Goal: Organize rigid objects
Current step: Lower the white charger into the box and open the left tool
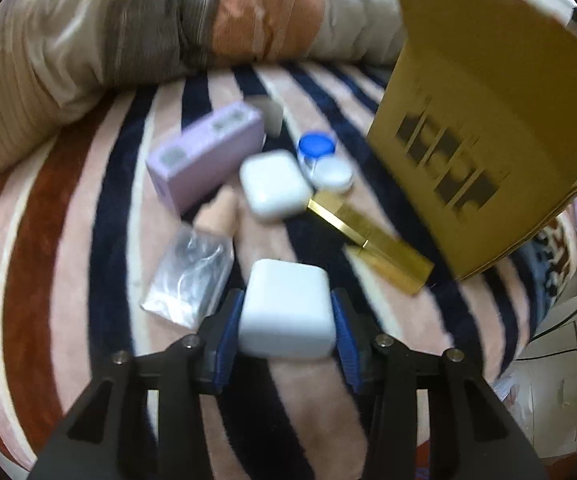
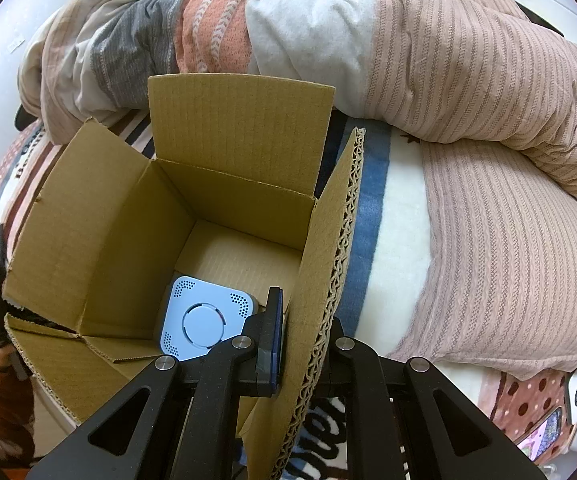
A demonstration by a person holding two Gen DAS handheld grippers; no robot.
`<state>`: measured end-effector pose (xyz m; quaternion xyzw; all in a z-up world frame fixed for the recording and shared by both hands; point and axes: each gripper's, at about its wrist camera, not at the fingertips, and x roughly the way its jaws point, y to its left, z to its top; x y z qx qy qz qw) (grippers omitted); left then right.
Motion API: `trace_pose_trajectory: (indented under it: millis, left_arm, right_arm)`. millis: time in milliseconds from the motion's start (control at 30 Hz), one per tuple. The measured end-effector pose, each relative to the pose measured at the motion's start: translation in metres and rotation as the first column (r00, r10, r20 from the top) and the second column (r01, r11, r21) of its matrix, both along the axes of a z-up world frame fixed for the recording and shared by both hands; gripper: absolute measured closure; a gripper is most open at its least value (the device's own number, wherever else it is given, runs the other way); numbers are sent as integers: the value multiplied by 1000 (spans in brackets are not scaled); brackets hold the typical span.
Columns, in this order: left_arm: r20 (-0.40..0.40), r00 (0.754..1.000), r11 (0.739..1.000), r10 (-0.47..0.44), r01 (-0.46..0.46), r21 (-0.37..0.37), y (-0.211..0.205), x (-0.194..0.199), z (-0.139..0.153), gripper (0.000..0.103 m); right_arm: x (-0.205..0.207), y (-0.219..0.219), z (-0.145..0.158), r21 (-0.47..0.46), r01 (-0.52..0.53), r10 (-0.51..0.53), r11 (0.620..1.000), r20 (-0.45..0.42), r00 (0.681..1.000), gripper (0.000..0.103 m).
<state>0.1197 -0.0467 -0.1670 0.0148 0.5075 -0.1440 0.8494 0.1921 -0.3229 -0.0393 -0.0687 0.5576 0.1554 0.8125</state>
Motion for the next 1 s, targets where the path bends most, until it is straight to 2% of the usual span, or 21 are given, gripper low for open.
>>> trace_pose_trajectory:
  millis: [167,233,300,367,467,500,567,633,667,733,800,900,1000]
  left_arm:
    - [32,999,1000,26,-26,3,1,-3,-3,64]
    - [49,999,1000,17,-17,-1,1,-6,7,64]
    - [99,995,1000,12,-12,4,2,-11,26,64]
    - [164,986,1000,7,-6,-5,3,-15,56,64]
    - [287,958,999,-4,14,-34,0,-17,120,64]
    - [306,952,999,-10,25,-44,-2,-14,133,64]
    - [343,938,990,-40,83,-111,-14,-8,173,64]
    - [323,942,971,-89,154,-181,-29,7,195,64]
    - [316,943,965,-107,175,-194,-37,13,200,64]
    - [299,941,966,-160,212,-149,-65,26,205,64]
    - [217,951,962,-221,249,-109,-98,48,194,64]
    - [64,961,949,-270,277,-152,-130,71,167,64]
    - [7,958,950,-286,284,-132,-148,80,149,65]
  right_arm:
    - [0,0,0,-2,-1,1,1000,0,1000,97]
    - [0,1,0,-3,-2,2,1000,-1,1000,97]
    - [0,0,0,-1,-2,2,1000,-1,1000,97]
    - [0,0,0,0,-2,2,1000,-2,1000,97]
    - [0,0,0,3,-2,2,1000,-4,1000,97]
    - [-1,0,0,2,-3,3,1000,-3,1000,97]
    - [0,0,0,3,-4,4,1000,-3,1000,97]
    - [0,0,0,6,-3,3,1000,-3,1000,97]
    - [0,0,0,8,-2,2,1000,-3,1000,97]
    - [0,0,0,10,-2,2,1000,-6,1000,97]
    - [2,-1,0,12,-4,4,1000,-13,1000,97]
    - [6,-1,2,11,-6,6,1000,-15,1000,97]
    - [7,-3,4,18,-2,2,1000,-7,1000,97]
